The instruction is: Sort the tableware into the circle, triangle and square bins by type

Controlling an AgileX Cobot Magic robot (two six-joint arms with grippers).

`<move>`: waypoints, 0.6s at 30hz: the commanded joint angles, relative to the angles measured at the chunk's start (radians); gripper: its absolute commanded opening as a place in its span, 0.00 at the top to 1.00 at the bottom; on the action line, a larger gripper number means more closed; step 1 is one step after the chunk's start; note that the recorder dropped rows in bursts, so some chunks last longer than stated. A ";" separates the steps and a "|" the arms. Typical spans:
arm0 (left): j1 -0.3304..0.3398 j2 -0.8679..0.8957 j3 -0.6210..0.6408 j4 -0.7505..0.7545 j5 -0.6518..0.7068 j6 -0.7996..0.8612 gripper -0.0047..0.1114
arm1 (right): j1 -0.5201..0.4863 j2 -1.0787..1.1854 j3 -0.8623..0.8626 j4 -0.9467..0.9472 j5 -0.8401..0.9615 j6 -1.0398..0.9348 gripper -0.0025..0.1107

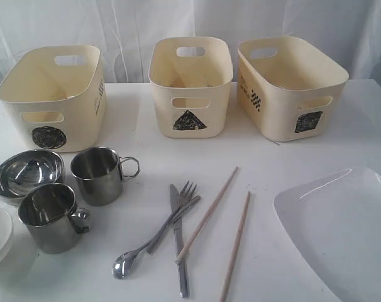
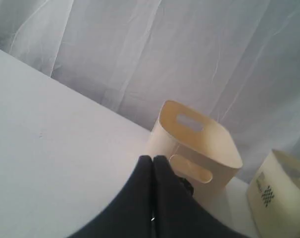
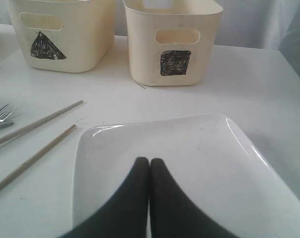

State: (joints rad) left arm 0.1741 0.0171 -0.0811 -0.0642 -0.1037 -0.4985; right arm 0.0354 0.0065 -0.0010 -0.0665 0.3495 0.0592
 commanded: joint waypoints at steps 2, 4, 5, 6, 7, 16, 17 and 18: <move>-0.006 0.282 -0.200 0.009 0.365 0.207 0.96 | 0.004 -0.006 0.001 -0.007 0.000 0.001 0.98; -0.006 0.451 -0.275 0.012 0.524 0.309 0.96 | 0.004 -0.006 0.001 -0.007 0.000 0.001 0.98; -0.006 0.545 -0.319 0.012 0.595 0.371 0.96 | 0.004 -0.006 0.001 -0.007 0.000 0.001 0.98; -0.006 0.617 -0.360 0.012 0.639 0.433 0.96 | 0.004 -0.006 0.001 -0.007 0.000 0.001 0.98; -0.006 0.698 -0.399 0.012 0.680 0.488 0.96 | 0.004 -0.006 0.001 -0.007 0.000 0.001 0.98; -0.006 1.083 -0.541 0.038 0.535 0.488 0.60 | 0.004 -0.006 0.001 -0.007 0.000 0.001 0.98; -0.006 1.123 -0.541 0.038 0.513 0.464 0.51 | 0.004 -0.006 0.001 -0.007 0.000 0.001 0.98; -0.006 1.161 -0.541 0.038 0.488 0.458 0.42 | 0.004 -0.006 0.001 -0.007 0.000 0.001 0.98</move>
State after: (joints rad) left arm 0.1741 1.1197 -0.6172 -0.0264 0.4192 -0.0115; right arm 0.0354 0.0065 -0.0010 -0.0665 0.3495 0.0592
